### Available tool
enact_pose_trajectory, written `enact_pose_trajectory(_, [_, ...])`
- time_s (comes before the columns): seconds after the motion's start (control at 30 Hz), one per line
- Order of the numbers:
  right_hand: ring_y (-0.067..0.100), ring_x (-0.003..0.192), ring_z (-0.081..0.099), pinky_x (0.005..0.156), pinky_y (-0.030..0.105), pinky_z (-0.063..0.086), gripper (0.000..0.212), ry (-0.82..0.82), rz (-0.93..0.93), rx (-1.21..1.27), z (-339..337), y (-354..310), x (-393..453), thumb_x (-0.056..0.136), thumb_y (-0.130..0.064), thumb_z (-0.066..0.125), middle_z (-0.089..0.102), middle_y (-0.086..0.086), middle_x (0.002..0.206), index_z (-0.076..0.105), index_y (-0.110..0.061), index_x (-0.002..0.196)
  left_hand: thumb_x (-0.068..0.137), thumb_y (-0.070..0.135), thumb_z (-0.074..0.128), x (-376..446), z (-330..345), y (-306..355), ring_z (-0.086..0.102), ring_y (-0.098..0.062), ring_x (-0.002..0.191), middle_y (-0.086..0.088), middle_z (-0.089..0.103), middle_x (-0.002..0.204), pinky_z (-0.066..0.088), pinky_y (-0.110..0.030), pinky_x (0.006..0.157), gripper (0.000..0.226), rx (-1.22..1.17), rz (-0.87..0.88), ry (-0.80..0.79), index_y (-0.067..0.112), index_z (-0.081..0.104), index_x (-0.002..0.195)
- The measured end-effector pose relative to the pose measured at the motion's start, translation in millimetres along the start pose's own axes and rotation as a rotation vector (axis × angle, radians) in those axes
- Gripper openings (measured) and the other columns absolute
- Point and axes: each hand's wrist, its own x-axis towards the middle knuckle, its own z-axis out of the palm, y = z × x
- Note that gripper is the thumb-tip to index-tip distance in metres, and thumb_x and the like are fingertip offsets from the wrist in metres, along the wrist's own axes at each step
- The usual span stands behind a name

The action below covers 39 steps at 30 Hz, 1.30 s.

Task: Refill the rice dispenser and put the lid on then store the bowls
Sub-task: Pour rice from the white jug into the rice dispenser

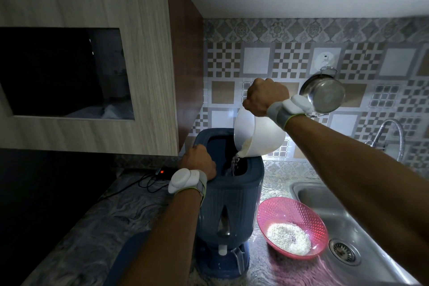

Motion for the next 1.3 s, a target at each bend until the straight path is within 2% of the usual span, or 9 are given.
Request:
enact_pose_trajectory(0.07, [0.019, 0.053, 0.056, 0.058, 0.026, 0.047, 0.025, -0.004, 0.001, 0.001, -1, 0, 0, 0.082, -0.041, 0.065, 0.050, -0.004, 0.058, 0.059, -0.019, 0.073, 0.086, 0.018, 0.059, 1, 1, -1, 0.064, -0.029, 0.101, -0.013, 0.063, 0.112, 0.050, -0.032, 0.075, 0.026, -0.003, -0.003, 0.003, 0.004, 0.058, 0.108])
enact_pose_trajectory(0.17, [0.020, 0.054, 0.056, 0.059, 0.028, 0.050, 0.024, -0.004, 0.000, -0.004, -1, 0, 0, 0.081, -0.040, 0.065, 0.050, -0.003, 0.059, 0.061, -0.018, 0.075, 0.085, 0.017, 0.059, 1, 2, -1, 0.065, -0.028, 0.097, -0.012, 0.064, 0.109, 0.049, -0.030, 0.071, 0.023, -0.013, -0.004, 0.004, 0.004, 0.059, 0.104])
enact_pose_trajectory(0.27, [0.018, 0.051, 0.052, 0.056, 0.026, 0.044, 0.024, -0.001, -0.004, -0.005, -1, -1, 0, 0.081, -0.039, 0.065, 0.048, -0.004, 0.057, 0.061, -0.017, 0.074, 0.084, 0.016, 0.060, 2, 3, -2, 0.065, -0.028, 0.094, -0.012, 0.065, 0.105, 0.046, -0.028, 0.067, 0.020, -0.029, -0.005, 0.011, 0.004, 0.059, 0.099])
enact_pose_trajectory(0.4, [0.023, 0.058, 0.059, 0.059, 0.028, 0.049, 0.021, -0.028, -0.012, -0.003, -3, -2, 0, 0.079, -0.038, 0.064, 0.048, -0.004, 0.058, 0.058, -0.019, 0.070, 0.084, 0.014, 0.060, 4, 5, -3, 0.064, -0.030, 0.095, -0.015, 0.064, 0.105, 0.045, -0.030, 0.068, 0.019, -0.063, 0.003, 0.004, 0.001, 0.057, 0.098])
enact_pose_trajectory(0.6, [0.017, 0.050, 0.052, 0.052, 0.022, 0.038, 0.023, -0.006, -0.008, -0.012, 0, -1, 1, 0.080, -0.038, 0.064, 0.050, -0.003, 0.057, 0.058, -0.019, 0.068, 0.083, 0.014, 0.061, 5, 7, -4, 0.065, -0.029, 0.091, -0.014, 0.065, 0.100, 0.047, -0.030, 0.067, 0.016, -0.067, 0.007, 0.016, 0.002, 0.058, 0.094])
enact_pose_trajectory(0.8, [0.017, 0.049, 0.051, 0.052, 0.023, 0.038, 0.023, 0.013, 0.005, -0.011, 3, 1, 3, 0.080, -0.039, 0.066, 0.050, -0.004, 0.059, 0.058, -0.019, 0.072, 0.084, 0.014, 0.061, 5, 7, -3, 0.065, -0.029, 0.093, -0.014, 0.066, 0.103, 0.051, -0.032, 0.072, 0.019, -0.033, 0.004, 0.015, 0.001, 0.059, 0.097])
enact_pose_trajectory(0.97, [0.017, 0.050, 0.053, 0.054, 0.023, 0.042, 0.022, 0.021, 0.014, -0.008, 6, 1, 5, 0.079, -0.040, 0.067, 0.053, -0.003, 0.061, 0.060, -0.019, 0.075, 0.085, 0.014, 0.060, 5, 7, -3, 0.065, -0.029, 0.096, -0.014, 0.066, 0.106, 0.052, -0.034, 0.074, 0.021, -0.025, 0.006, 0.011, 0.000, 0.059, 0.101])
enact_pose_trajectory(1.1, [0.017, 0.050, 0.052, 0.054, 0.023, 0.041, 0.022, 0.023, 0.010, -0.007, 8, 3, 5, 0.080, -0.039, 0.066, 0.053, -0.003, 0.061, 0.059, -0.020, 0.074, 0.085, 0.014, 0.060, 5, 6, -3, 0.065, -0.028, 0.095, -0.014, 0.067, 0.105, 0.046, -0.029, 0.067, 0.020, -0.011, 0.010, 0.010, 0.000, 0.059, 0.100])
enact_pose_trajectory(1.3, [0.018, 0.051, 0.053, 0.060, 0.028, 0.050, 0.022, 0.009, 0.005, -0.009, 8, 3, 6, 0.078, -0.040, 0.066, 0.051, -0.003, 0.060, 0.057, -0.020, 0.073, 0.083, 0.014, 0.061, 5, 6, -4, 0.065, -0.029, 0.093, -0.014, 0.066, 0.104, 0.053, -0.033, 0.073, 0.019, -0.029, 0.004, 0.005, 0.001, 0.059, 0.097])
